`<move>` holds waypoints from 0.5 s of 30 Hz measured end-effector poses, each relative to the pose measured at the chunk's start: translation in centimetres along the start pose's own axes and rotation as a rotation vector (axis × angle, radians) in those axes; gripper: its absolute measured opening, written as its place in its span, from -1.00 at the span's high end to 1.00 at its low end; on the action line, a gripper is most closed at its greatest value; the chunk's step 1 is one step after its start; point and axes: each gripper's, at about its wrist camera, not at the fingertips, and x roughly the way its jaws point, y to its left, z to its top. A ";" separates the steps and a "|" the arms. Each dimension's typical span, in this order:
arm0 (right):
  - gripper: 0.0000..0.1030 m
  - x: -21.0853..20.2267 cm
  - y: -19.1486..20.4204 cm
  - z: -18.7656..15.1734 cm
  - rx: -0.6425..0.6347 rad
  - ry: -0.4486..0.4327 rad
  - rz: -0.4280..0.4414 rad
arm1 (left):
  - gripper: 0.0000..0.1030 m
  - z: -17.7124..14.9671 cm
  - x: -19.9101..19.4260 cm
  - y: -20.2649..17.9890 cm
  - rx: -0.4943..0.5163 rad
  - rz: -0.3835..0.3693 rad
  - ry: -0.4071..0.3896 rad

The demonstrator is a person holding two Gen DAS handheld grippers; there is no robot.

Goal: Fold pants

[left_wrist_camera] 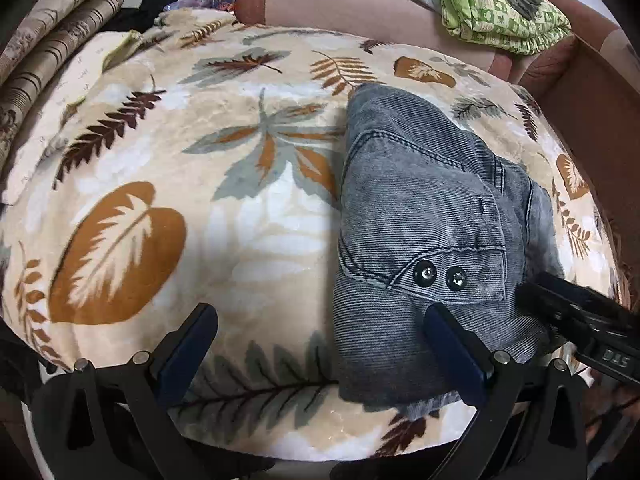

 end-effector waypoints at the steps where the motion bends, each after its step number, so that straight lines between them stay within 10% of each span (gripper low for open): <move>1: -0.36 -0.6 0.3 0.1 0.010 0.002 -0.009 | -0.99 0.0 -0.2 0.1 0.000 0.008 -0.004; 15: -0.49 -3.4 2.1 -1.9 -0.054 -0.148 -0.059 | -0.99 -0.2 -0.8 1.2 -0.019 0.036 -0.021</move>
